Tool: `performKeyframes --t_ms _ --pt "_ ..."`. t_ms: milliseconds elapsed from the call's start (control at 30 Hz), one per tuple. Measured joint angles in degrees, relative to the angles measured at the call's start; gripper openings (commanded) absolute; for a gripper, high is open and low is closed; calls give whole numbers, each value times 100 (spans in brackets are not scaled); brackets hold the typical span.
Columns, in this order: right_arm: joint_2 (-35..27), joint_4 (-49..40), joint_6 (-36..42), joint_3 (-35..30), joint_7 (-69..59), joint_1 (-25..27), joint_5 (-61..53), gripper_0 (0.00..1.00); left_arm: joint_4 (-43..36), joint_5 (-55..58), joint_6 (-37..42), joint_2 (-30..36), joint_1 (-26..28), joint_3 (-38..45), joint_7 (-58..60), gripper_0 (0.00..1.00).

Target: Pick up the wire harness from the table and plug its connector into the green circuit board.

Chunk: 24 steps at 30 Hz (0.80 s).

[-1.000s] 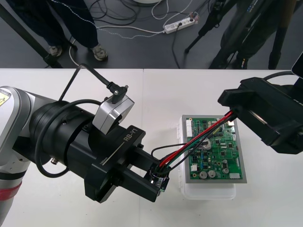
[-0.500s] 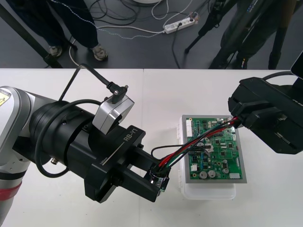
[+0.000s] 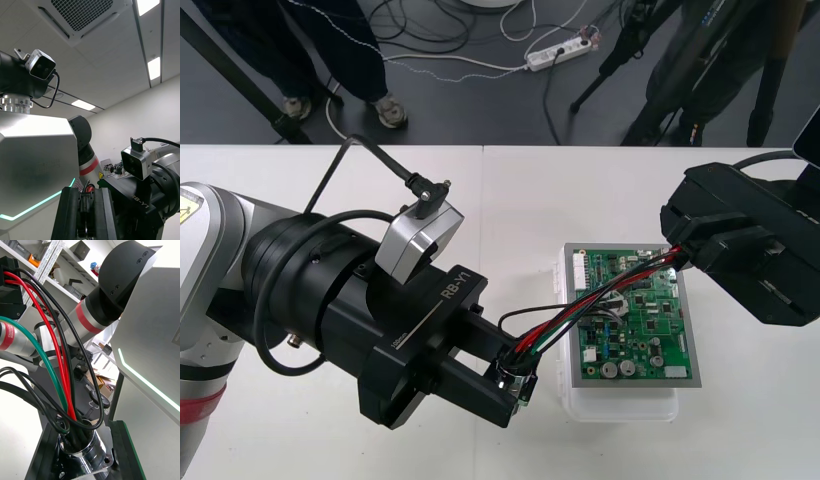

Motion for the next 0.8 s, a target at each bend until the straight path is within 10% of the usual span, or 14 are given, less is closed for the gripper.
performKeyframes --t_ms 33,800 --pt "0 0 0 0 0 0 0 0 0 0 0 0 0 0 0 100" --pt "10 1 0 -3 0 2 6 0 1 5 0 0 0 0 6 100"
